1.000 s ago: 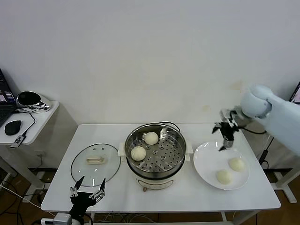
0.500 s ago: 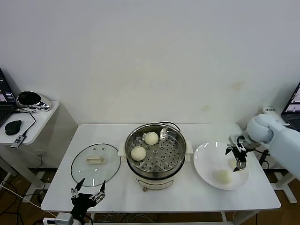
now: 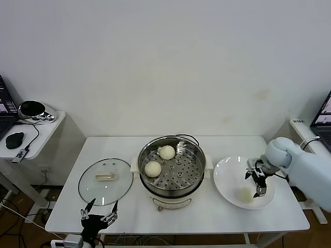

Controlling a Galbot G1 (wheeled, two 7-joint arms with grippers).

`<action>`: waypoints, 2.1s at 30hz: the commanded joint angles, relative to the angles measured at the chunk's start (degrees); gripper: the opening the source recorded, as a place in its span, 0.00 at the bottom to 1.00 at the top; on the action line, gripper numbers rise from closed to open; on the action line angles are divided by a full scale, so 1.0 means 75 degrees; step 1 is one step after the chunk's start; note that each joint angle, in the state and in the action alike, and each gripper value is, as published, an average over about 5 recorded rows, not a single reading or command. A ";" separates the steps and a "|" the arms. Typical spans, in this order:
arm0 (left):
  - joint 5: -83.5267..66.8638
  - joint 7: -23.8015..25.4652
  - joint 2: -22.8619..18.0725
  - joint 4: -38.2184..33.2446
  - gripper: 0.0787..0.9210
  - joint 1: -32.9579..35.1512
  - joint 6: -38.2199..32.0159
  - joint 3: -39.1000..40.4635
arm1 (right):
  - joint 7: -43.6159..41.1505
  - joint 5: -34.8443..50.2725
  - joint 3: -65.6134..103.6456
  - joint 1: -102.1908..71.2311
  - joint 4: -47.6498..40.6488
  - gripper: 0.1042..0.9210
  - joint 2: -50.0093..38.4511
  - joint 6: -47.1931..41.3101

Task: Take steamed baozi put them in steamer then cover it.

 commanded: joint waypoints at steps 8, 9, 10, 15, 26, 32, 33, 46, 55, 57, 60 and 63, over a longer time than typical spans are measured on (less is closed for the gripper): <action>0.0001 0.0002 -0.0005 0.0089 0.88 -0.0028 0.0001 0.0002 | 0.0026 -0.0271 0.0094 -0.0309 -0.0135 0.88 0.0193 0.0024; 0.0001 0.0002 -0.0005 0.0091 0.88 -0.0032 0.0001 0.0002 | 0.0037 -0.0285 0.0101 -0.0321 -0.0141 0.88 0.0201 0.0026; 0.0001 0.0002 -0.0004 0.0096 0.88 -0.0036 0.0002 0.0002 | 0.0050 -0.0297 0.0107 -0.0333 -0.0148 0.88 0.0210 0.0027; 0.0005 -0.0001 -0.0011 0.0127 0.88 -0.0030 -0.0003 0.0010 | 0.0083 -0.0340 0.0116 -0.0349 -0.0183 0.88 0.0261 0.0026; 0.0040 0.0003 0.0032 0.0117 0.88 -0.0086 0.0002 0.0059 | 0.0084 -0.0341 0.0174 -0.0407 -0.0106 0.70 0.0116 -0.0040; 0.0071 0.0002 0.0030 0.0106 0.88 -0.0098 0.0001 0.0118 | 0.0081 -0.0180 0.0215 -0.0276 0.0015 0.61 -0.0073 -0.0085; 0.0071 0.0000 0.0029 0.0108 0.88 -0.0099 -0.0001 0.0127 | 0.0074 -0.0126 0.0197 -0.0206 0.0052 0.60 -0.0126 -0.0093; -0.0007 -0.0043 0.0113 0.0162 0.88 -0.0285 -0.0007 0.0160 | -0.0181 0.1424 -0.1382 0.3068 0.0565 0.55 -0.0475 -0.0194; -0.0074 -0.0133 0.0106 0.0018 0.88 -0.0253 -0.0059 -0.0019 | -0.0487 0.2395 -0.2575 0.5190 0.0656 0.55 0.0817 0.0081; -0.0058 -0.0162 0.0106 -0.0106 0.88 -0.0189 -0.0087 -0.0062 | -0.0584 0.2538 -0.2754 0.5588 0.0728 0.55 0.1149 0.0257; -0.0037 -0.0191 0.0119 -0.0209 0.88 -0.0098 -0.0142 -0.0113 | -0.0781 0.2896 -0.2760 0.5860 0.0625 0.54 0.1704 0.0926; 0.0006 -0.0210 0.0097 -0.0280 0.88 -0.0044 -0.0176 -0.0133 | -0.0852 0.3116 -0.2691 0.5862 0.0325 0.54 0.2212 0.2026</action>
